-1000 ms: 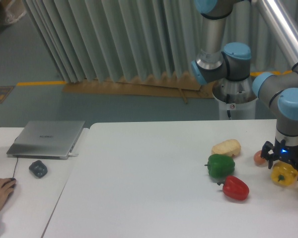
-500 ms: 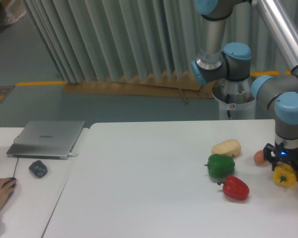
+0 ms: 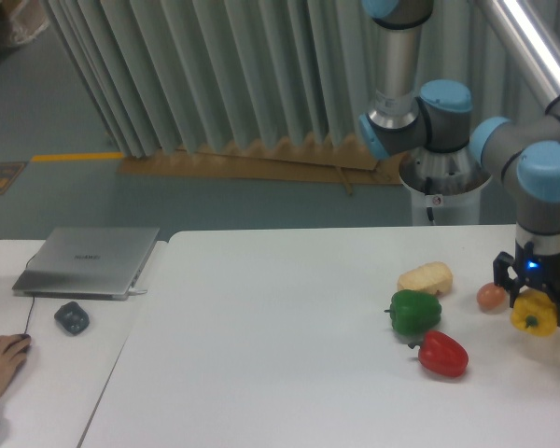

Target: Place the yellow pepper in a basket

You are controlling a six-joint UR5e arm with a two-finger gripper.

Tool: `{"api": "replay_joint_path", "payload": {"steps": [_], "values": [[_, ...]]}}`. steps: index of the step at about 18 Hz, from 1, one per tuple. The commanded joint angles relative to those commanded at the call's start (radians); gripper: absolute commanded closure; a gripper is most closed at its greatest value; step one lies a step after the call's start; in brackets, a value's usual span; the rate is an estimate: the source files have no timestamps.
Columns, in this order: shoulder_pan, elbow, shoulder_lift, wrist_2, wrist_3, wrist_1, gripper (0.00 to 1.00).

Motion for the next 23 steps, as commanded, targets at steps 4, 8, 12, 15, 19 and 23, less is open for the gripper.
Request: {"api": "replay_joint_path", "payload": {"steps": [4, 8, 12, 15, 19, 23], "values": [[0.077, 0.054, -0.003, -0.023, 0.008, -0.002, 0.48], [0.185, 0.091, -0.040, -0.043, 0.151, 0.001, 0.47], [0.275, 0.100, -0.119, -0.046, 0.334, 0.047, 0.47], [0.270, 0.143, -0.213, -0.046, 0.328, 0.129, 0.47], [0.255, 0.213, -0.307, -0.041, 0.289, 0.179, 0.46], [0.244, 0.200, -0.322, -0.041, 0.295, 0.201, 0.19]]}}
